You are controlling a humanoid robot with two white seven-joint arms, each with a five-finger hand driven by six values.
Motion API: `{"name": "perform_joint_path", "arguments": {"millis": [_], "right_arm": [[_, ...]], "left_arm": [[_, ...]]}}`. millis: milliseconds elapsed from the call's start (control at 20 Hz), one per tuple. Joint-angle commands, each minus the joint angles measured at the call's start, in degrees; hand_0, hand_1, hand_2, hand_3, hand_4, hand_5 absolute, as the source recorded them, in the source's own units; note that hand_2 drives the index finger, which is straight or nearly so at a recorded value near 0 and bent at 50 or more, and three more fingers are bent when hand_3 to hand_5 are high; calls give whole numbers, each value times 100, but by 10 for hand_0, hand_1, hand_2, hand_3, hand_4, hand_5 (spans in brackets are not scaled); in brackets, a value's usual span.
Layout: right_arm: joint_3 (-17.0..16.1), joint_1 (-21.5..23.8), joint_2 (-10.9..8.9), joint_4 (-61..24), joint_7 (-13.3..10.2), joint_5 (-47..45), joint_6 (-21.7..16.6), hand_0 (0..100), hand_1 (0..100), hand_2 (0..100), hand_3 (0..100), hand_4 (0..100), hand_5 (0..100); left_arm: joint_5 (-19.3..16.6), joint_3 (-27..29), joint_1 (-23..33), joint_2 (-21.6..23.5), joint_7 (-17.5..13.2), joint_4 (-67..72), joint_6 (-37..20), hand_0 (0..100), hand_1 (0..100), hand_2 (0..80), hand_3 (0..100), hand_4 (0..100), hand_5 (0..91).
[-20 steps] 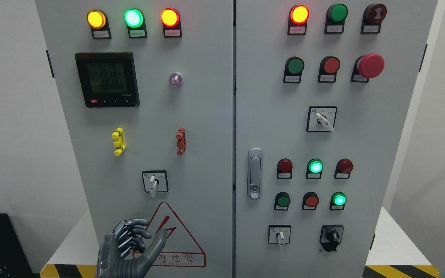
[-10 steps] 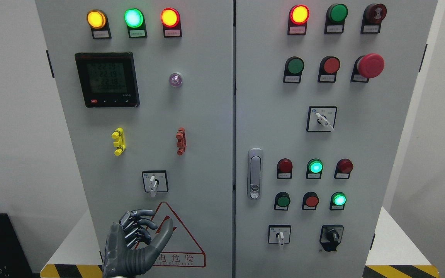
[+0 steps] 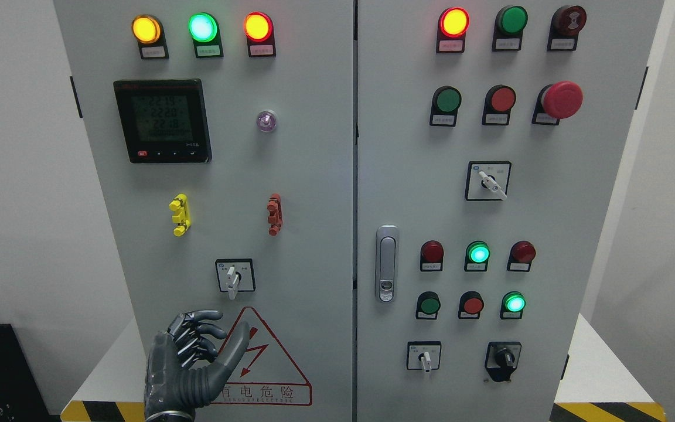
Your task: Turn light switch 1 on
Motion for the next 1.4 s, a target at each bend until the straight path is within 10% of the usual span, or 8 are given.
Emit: {"name": "perform_joint_path", "arguments": {"millis": [0, 1350], "right_arm": [[0, 0, 0, 0, 3, -141, 5, 0, 0, 0, 0, 0, 0], [0, 0, 0, 0, 3, -141, 5, 0, 0, 0, 0, 0, 0]], "left_arm": [[-3, 156, -225, -76, -36, 20, 84, 121, 801, 461, 704, 829, 664], [-64, 103, -586, -112, -54, 239, 480, 140, 792, 499, 717, 841, 672]]}}
